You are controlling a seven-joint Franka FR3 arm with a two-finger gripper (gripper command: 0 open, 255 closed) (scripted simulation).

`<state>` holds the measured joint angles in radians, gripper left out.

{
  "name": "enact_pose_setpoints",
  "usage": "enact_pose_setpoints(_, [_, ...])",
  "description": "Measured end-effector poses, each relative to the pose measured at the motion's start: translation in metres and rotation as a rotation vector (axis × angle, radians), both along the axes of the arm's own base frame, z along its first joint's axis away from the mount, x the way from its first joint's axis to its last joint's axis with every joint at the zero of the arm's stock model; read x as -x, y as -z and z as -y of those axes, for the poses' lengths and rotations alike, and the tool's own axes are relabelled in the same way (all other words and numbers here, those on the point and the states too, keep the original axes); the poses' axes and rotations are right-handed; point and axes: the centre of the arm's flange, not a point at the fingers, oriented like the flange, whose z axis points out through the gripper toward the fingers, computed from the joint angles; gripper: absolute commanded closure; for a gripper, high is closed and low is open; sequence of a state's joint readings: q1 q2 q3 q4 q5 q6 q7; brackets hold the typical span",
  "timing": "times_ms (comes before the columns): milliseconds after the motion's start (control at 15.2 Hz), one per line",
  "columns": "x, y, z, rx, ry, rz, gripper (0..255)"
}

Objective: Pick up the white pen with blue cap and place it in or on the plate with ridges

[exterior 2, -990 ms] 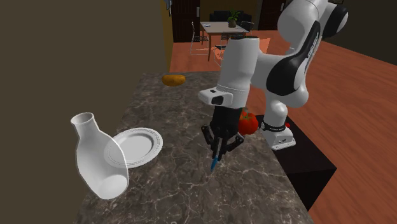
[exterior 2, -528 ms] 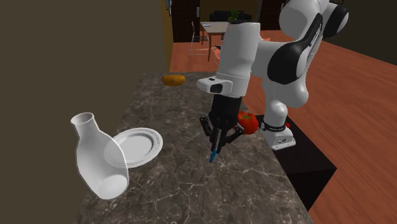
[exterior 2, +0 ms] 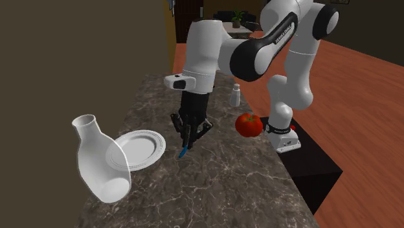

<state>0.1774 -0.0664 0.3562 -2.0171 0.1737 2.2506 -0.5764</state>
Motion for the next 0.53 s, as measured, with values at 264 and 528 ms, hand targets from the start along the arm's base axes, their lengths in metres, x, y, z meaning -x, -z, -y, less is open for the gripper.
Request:
enact_pose_setpoints(264, [-0.049,-0.003,0.021,0.000,0.000,0.000,255])
enact_pose_setpoints(528, [-0.097,-0.001,0.039,0.000,0.000,0.000,255])
